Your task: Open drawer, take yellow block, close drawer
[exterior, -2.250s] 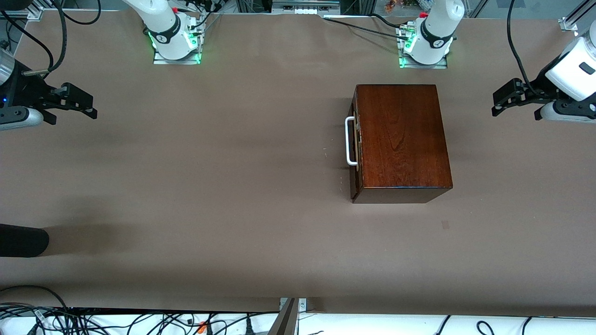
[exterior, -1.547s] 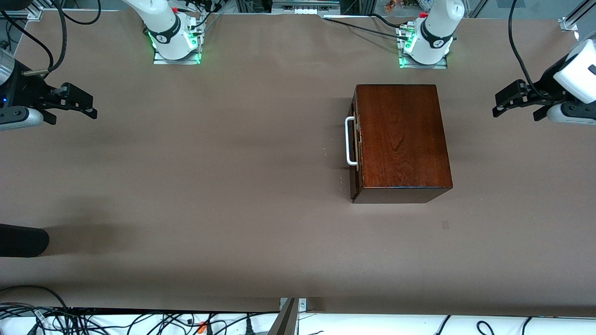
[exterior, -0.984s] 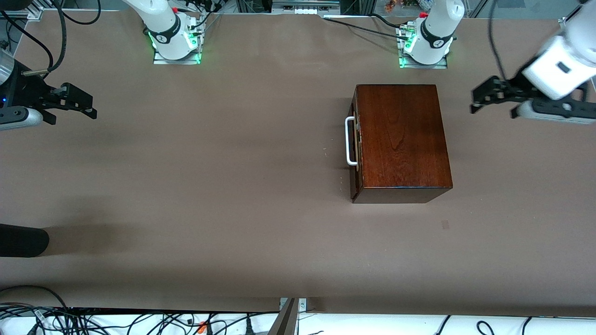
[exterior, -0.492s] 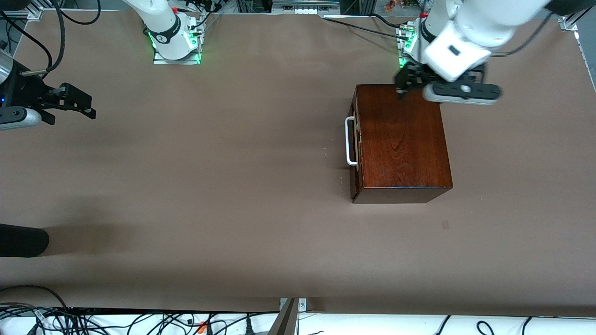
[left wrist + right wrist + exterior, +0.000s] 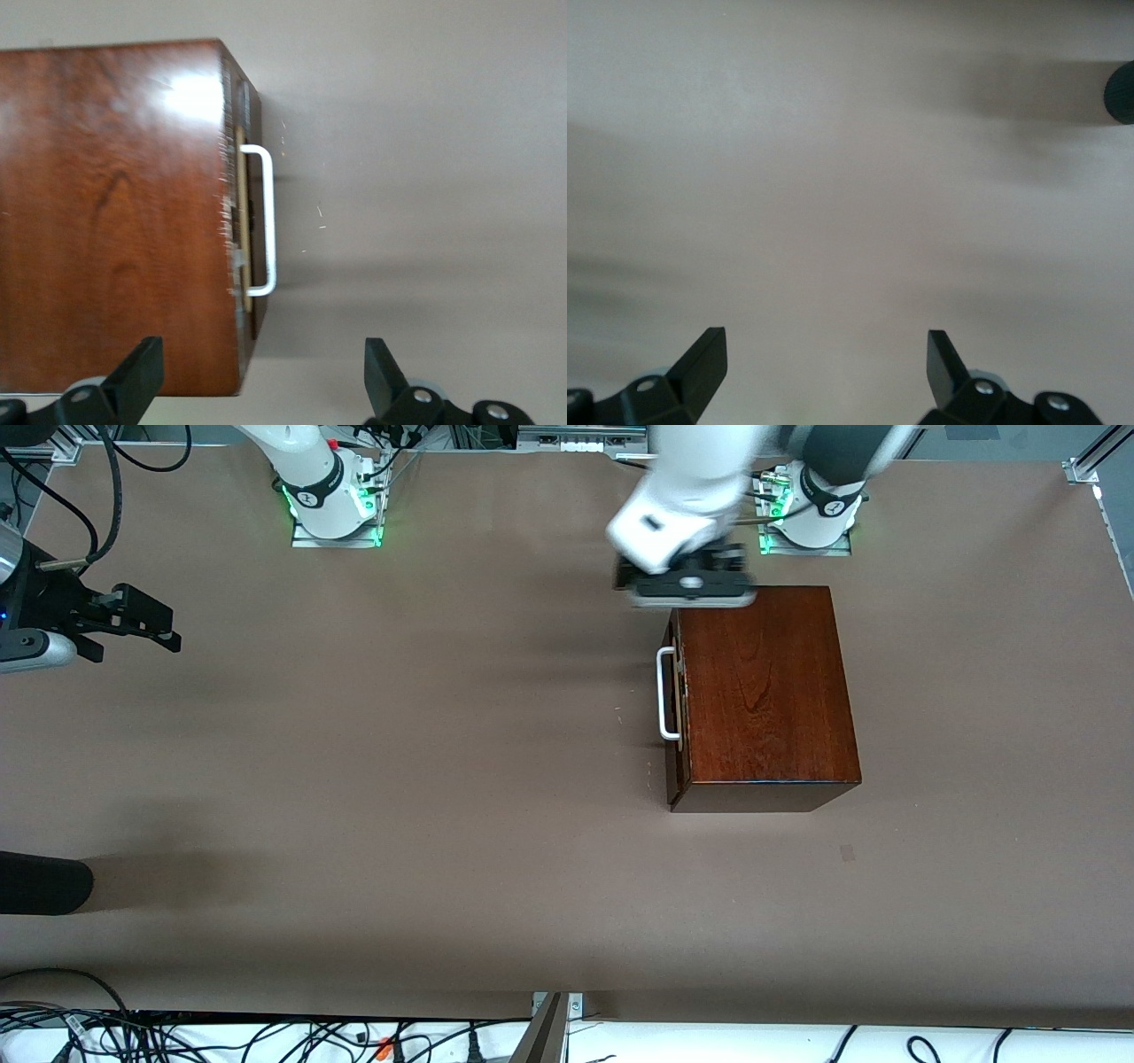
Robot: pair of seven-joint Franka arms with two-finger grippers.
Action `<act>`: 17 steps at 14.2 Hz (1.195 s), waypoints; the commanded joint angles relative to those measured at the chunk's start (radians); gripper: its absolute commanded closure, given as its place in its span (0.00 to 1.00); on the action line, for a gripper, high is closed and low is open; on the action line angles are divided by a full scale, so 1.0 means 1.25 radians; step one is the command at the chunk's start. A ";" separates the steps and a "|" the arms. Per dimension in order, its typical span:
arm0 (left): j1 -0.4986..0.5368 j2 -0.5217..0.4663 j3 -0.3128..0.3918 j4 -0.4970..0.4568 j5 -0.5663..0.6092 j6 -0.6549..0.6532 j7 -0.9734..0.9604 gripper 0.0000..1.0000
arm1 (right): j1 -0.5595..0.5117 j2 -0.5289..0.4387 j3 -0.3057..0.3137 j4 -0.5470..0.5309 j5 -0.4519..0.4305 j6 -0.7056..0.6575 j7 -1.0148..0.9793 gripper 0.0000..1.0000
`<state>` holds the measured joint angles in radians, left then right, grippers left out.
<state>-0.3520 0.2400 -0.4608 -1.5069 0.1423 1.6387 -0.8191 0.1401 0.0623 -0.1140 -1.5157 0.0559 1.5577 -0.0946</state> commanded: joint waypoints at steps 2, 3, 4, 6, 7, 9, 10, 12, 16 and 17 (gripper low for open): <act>-0.073 0.126 0.004 0.065 0.102 0.045 -0.087 0.00 | -0.016 0.002 0.004 0.005 -0.005 -0.010 -0.003 0.00; -0.083 0.145 0.005 0.065 0.131 0.052 -0.104 0.00 | -0.016 0.002 0.004 0.005 -0.005 -0.010 -0.002 0.00; -0.084 0.164 0.007 0.065 0.155 0.055 -0.109 0.00 | -0.015 0.002 0.004 0.005 -0.005 -0.010 -0.002 0.00; -0.085 0.185 0.008 0.054 0.181 0.072 -0.101 0.00 | -0.015 0.002 0.004 0.005 -0.005 -0.010 -0.002 0.00; -0.082 0.199 0.008 0.048 0.198 0.074 -0.097 0.00 | -0.015 0.002 0.004 0.005 -0.005 -0.010 -0.002 0.00; -0.077 0.219 0.009 0.029 0.231 0.089 -0.096 0.00 | -0.015 0.002 0.004 0.005 -0.005 -0.010 0.001 0.00; -0.071 0.220 0.010 0.003 0.236 0.115 -0.095 0.00 | -0.015 0.002 0.004 0.005 -0.005 -0.010 0.001 0.00; -0.055 0.219 0.014 -0.048 0.242 0.159 -0.094 0.00 | -0.015 0.002 0.004 0.005 -0.005 -0.010 0.001 0.00; -0.034 0.219 0.014 -0.112 0.276 0.214 -0.094 0.00 | -0.014 0.002 0.004 0.005 -0.005 -0.010 0.007 0.00; -0.029 0.220 0.014 -0.115 0.276 0.217 -0.094 0.00 | -0.014 0.002 0.004 0.005 -0.005 -0.010 0.007 0.00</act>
<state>-0.4086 0.5344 -0.4367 -1.6128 0.4639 1.8827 -0.9387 0.1297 0.0659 -0.1156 -1.5159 0.0559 1.5569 -0.0947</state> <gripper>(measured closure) 0.000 0.000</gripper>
